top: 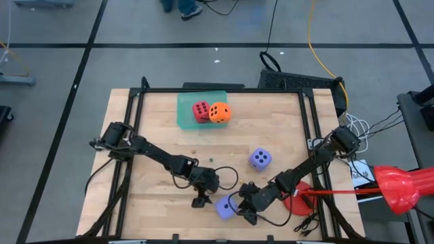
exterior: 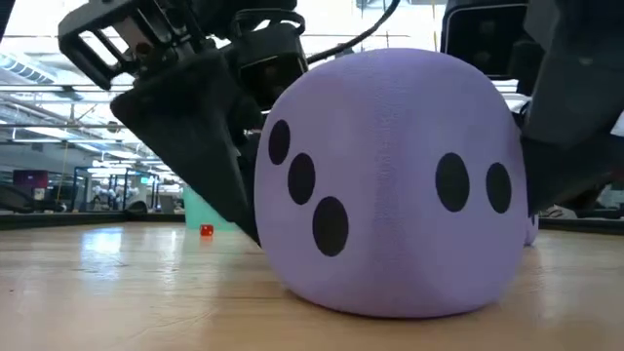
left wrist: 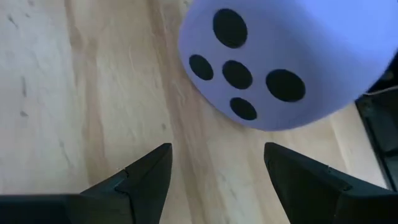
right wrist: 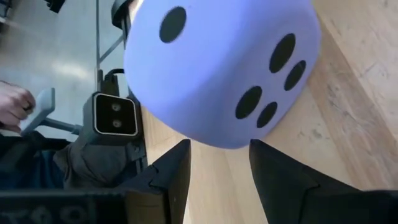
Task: Pick & Place Dice
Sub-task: Put the bottom large purple dice into the green bin
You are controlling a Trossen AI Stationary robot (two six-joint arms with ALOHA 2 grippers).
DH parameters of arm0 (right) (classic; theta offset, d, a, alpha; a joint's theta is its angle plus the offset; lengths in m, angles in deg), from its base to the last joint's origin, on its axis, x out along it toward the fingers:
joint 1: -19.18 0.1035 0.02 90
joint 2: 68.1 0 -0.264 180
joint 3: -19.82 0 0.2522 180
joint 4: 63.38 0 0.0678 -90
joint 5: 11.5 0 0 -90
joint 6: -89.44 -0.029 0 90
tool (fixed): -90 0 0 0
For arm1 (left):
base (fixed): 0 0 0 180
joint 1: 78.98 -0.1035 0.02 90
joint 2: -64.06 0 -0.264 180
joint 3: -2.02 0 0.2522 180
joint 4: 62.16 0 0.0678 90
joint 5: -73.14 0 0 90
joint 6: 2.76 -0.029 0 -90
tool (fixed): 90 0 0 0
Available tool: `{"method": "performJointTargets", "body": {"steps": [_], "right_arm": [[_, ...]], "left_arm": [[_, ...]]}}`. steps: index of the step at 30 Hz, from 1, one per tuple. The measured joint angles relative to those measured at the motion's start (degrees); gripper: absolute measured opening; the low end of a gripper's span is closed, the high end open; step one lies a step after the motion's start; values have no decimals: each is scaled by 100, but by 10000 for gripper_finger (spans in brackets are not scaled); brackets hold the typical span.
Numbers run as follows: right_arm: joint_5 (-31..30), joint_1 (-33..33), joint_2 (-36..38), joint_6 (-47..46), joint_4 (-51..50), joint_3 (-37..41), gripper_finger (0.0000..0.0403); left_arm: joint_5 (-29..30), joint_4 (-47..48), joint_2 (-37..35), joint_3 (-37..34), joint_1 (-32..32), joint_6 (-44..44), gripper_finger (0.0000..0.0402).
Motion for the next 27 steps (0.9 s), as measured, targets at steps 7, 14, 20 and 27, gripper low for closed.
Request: {"method": "performJointTargets", "body": {"steps": [7, 14, 20, 27], "right_arm": [[1, 7, 0, 0, -46, 0, 153], [-28, -12, 2, 128, -83, 0, 153], [-43, -45, 4, 251, -17, 0, 153], [-179, -57, 4, 278, 19, 0, 153]], "left_arm": [[-875, 20, -26, -2, 18, 478, 267], [-983, -897, -28, -2, 186, 756, 267], [-390, -587, -30, -2, 290, 822, 267], [93, -613, -30, -2, 317, 889, 267]]}}
